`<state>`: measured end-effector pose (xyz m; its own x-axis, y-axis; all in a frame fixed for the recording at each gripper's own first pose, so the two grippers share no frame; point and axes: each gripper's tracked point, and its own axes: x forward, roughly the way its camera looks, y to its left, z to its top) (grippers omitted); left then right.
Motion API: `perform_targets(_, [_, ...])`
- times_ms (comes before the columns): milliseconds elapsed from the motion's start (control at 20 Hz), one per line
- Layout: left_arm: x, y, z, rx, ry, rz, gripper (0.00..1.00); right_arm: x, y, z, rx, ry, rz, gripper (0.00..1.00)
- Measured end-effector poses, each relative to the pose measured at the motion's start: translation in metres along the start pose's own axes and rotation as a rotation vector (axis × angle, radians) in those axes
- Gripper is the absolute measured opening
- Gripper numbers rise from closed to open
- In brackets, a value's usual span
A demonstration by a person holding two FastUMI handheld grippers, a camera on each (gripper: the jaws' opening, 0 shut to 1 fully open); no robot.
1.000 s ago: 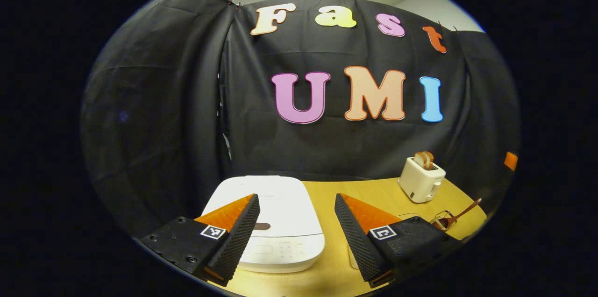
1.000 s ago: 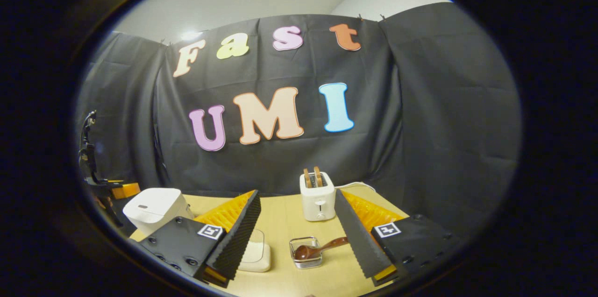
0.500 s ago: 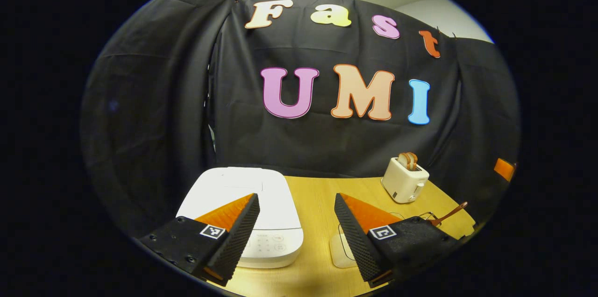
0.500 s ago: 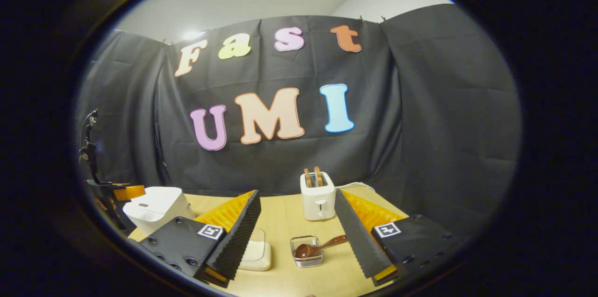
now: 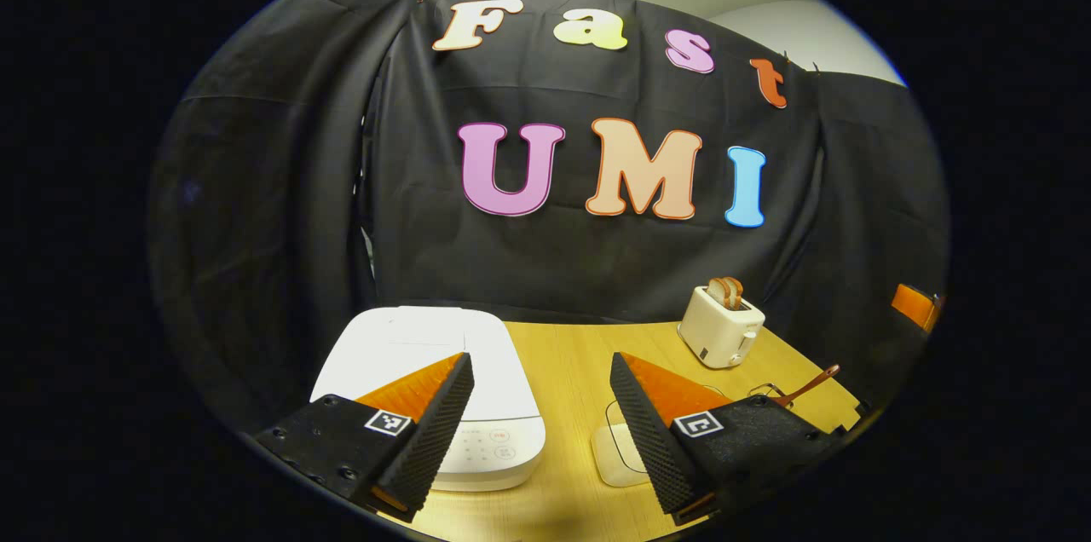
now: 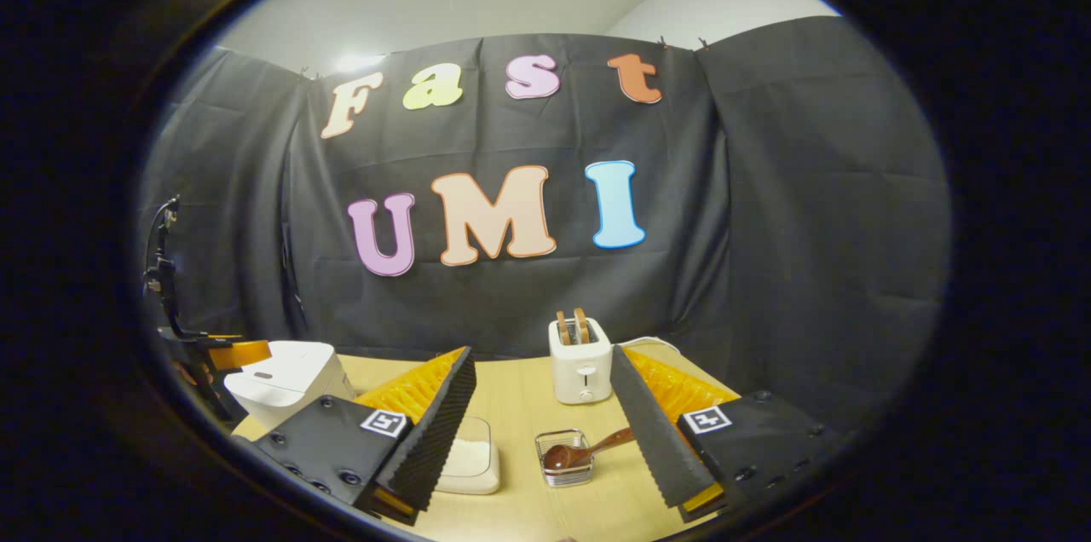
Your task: Close the left gripper, press the button to open the rice cooker; take a wooden spoon from the chopstick holder with the right hand, scoop a spoonful of rice and pour it into the rice cooker, then put the wooden spoon back into the chopstick holder.
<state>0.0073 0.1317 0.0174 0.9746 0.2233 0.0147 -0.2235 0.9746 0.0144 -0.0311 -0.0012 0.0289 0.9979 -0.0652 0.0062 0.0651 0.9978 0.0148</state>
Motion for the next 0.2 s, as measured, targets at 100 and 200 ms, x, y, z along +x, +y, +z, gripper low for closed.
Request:
perform_targets(100, [-0.002, 0.0, 0.001, 0.013, 0.0, -0.018, 0.96, -0.004, 0.007, 0.002, -0.004, -0.005, -0.004, 1.0])
perform_targets(200, [-0.005, -0.002, 0.003, 0.029, -0.001, -0.049, 0.96, -0.007, 0.014, 0.004, -0.009, -0.011, -0.009, 1.0])
